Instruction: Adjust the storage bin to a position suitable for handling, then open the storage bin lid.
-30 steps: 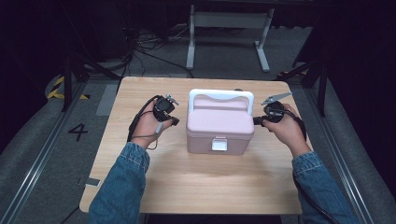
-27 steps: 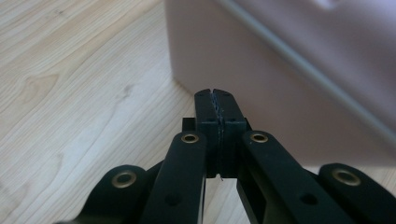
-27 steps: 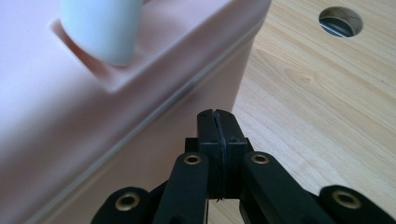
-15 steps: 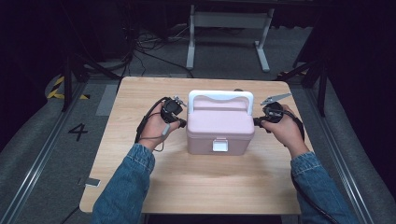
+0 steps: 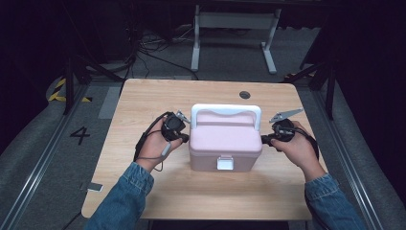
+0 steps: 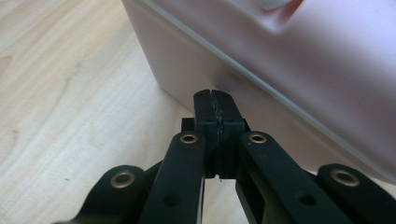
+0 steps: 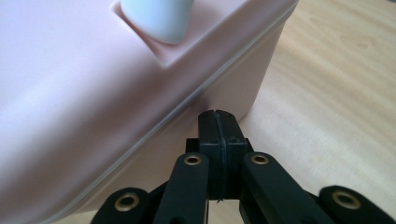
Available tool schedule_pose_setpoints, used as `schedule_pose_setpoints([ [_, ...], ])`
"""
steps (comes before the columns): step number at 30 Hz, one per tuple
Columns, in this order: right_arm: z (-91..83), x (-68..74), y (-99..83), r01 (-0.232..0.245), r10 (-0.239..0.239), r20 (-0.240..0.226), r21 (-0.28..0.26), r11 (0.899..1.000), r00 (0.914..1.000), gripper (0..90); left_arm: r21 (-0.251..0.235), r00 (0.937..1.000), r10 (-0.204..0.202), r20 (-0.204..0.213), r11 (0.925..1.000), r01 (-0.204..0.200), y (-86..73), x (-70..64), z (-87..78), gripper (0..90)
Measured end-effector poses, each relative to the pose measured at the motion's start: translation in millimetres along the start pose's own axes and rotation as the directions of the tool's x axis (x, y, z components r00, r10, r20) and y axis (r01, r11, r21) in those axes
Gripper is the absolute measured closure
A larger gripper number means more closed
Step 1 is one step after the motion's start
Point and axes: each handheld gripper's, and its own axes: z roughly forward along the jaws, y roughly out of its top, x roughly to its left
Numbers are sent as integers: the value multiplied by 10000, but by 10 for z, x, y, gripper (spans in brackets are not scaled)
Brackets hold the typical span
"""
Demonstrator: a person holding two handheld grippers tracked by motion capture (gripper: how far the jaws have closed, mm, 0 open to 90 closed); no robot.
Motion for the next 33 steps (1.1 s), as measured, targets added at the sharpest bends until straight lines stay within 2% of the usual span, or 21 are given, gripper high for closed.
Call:
schedule_pose_setpoints([
  [5, -102, 132, -158, 3, -3, -33, -53, 10000, 10000, 900, 75, 9994, 261, 242, 9996, -263, -87, -172, -47, 900],
  [8, -138, 174, -220, -155, 155, -13, -114, 9998, 9999, 900, 177, 9994, 341, 89, 9993, -343, -92, -241, -58, 900],
  [10, -146, 192, -248, -262, 262, 1, -201, 9995, 9997, 900, 315, 9997, 240, -4, 9992, -240, -81, -268, -62, 900],
  [12, -156, 207, -266, -337, 337, 24, -296, 9990, 9994, 900, 294, 9995, 275, -129, 9992, -271, -72, -258, -64, 900],
  [14, -189, 210, -286, -409, 407, -54, -579, 9975, 9992, 900, 92, 9994, 110, -329, 9999, -107, -78, -246, -83, 830],
  [15, -215, 214, -297, -500, 493, -105, -733, 9961, 9987, 899, 4, 9996, -46, -270, 10000, 46, -88, -237, -103, 805],
  [17, -270, 217, -317, -610, 615, 37, -853, 9945, 9981, 871, -117, 9999, -108, -117, 9999, 106, -93, -217, -120, 789],
  [18, -270, 217, -317, -610, 615, 37, -853, 9945, 9981, 871, -22, 9996, -250, -119, 9997, 250, -96, -203, -142, 789],
  [19, -323, 203, -339, -605, 638, 382, -808, 9949, 9972, 843, 246, 9995, -155, -288, 9996, 162, -86, -177, -172, 764],
  [20, -323, 203, -339, -605, 638, 382, -808, 9949, 9972, 843, 246, 9995, -155, -288, 9996, 162, -86, -177, -172, 752],
  [21, -363, 187, -358, -644, 684, 503, -765, 9950, 9964, 812, 431, 9984, -169, -543, 9989, 193, -78, -159, -239, 729],
  [27, -478, 135, -449, -895, 963, 813, -836, 9925, 9920, 767, -47, 9975, -327, -622, 9995, 324, -62, -133, -434, 651],
  [29, -533, 109, -504, -1017, 1096, 1000, -810, 9915, 9889, 757, -444, 9972, -445, -605, 9981, 419, -44, -118, -548, 630],
  [31, -573, 100, -532, -1118, 1208, 1091, -857, 9900, 9867, 754, -546, 9970, -446, -630, 9977, 412, -26, -114, -620, 615],
  [32, -590, 96, -542, -1145, 1242, 1115, -894, 9894, 9860, 753, -574, 9973, -314, -662, 9980, 276, -11, -112, -658, 609],
  [33, -606, 91, -554, -1170, 1270, 1143, -907, 9890, 9853, 751, -481, 9984, -233, -506, 9986, 208, 1, -111, -680, 608],
])
